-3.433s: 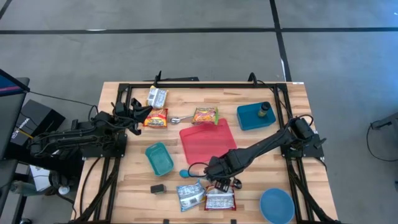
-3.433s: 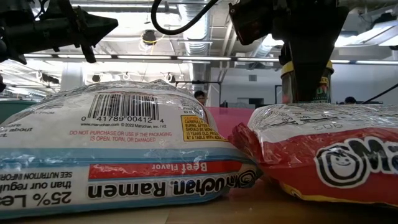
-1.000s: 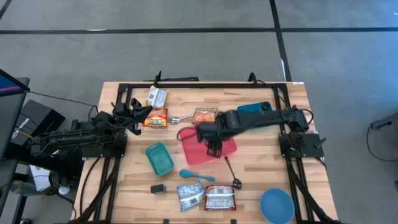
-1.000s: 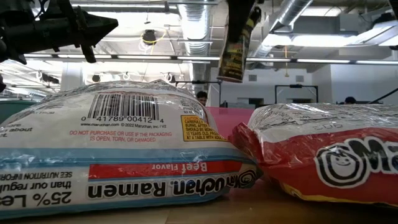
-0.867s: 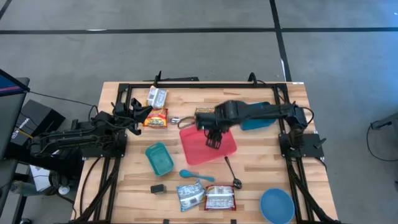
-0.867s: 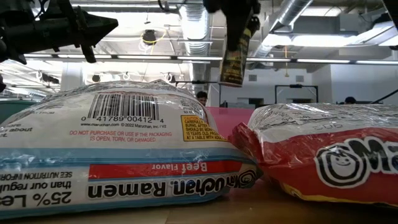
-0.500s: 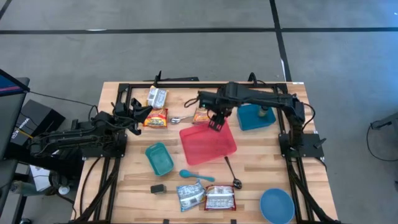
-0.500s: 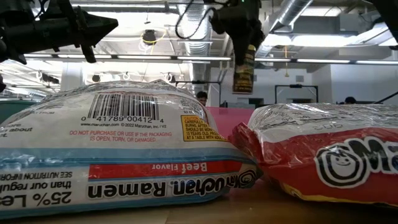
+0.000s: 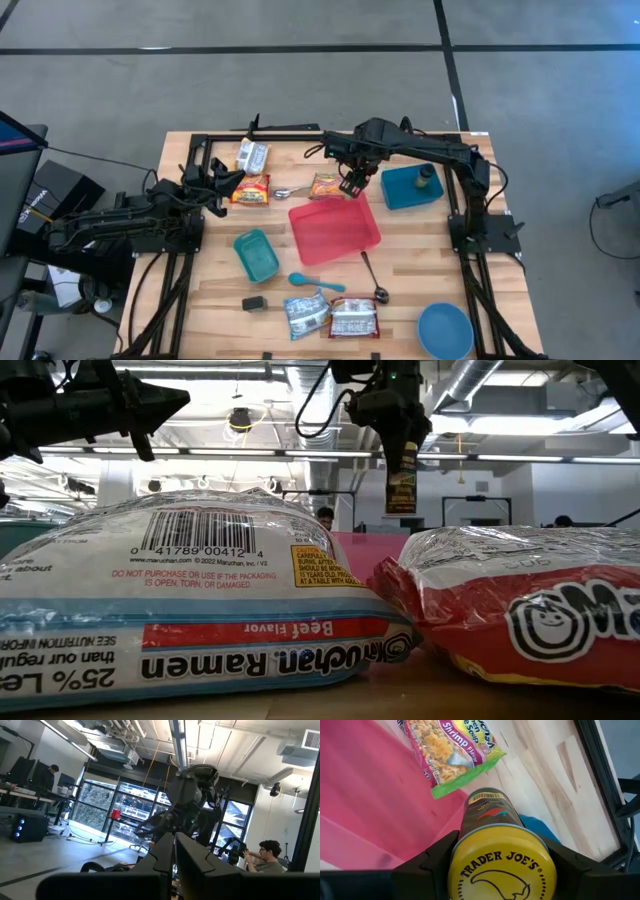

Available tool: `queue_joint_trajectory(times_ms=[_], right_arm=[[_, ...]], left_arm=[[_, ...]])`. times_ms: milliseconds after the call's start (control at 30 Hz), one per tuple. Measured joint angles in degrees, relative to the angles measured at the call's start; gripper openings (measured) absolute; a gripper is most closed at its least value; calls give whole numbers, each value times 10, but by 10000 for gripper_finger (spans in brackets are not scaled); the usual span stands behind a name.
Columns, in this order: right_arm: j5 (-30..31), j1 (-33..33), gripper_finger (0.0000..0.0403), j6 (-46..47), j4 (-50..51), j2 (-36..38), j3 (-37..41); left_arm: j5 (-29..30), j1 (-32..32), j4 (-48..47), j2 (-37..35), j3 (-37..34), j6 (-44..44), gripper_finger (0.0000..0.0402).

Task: Pick & Place Food Item
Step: Put the yellow seasoning bottle into the blue bin

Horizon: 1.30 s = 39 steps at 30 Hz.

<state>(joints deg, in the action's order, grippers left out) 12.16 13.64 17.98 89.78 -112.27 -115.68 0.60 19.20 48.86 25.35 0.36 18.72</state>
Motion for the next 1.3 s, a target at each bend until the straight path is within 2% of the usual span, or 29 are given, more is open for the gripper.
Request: queue_joint_trajectory(times_ms=[267, 533, 1300], right_arm=[[10, -10, 214, 0, -6, 0, 2], [8, -24, 214, -19, -48, 9, 43], [-23, 27, 214, -73, -189, 13, 45]], left_arm=[[0, 0, 0, 0, 0, 0, 12], [0, 0, 0, 0, 0, 0, 12], [0, 0, 0, 0, 0, 0, 12]])
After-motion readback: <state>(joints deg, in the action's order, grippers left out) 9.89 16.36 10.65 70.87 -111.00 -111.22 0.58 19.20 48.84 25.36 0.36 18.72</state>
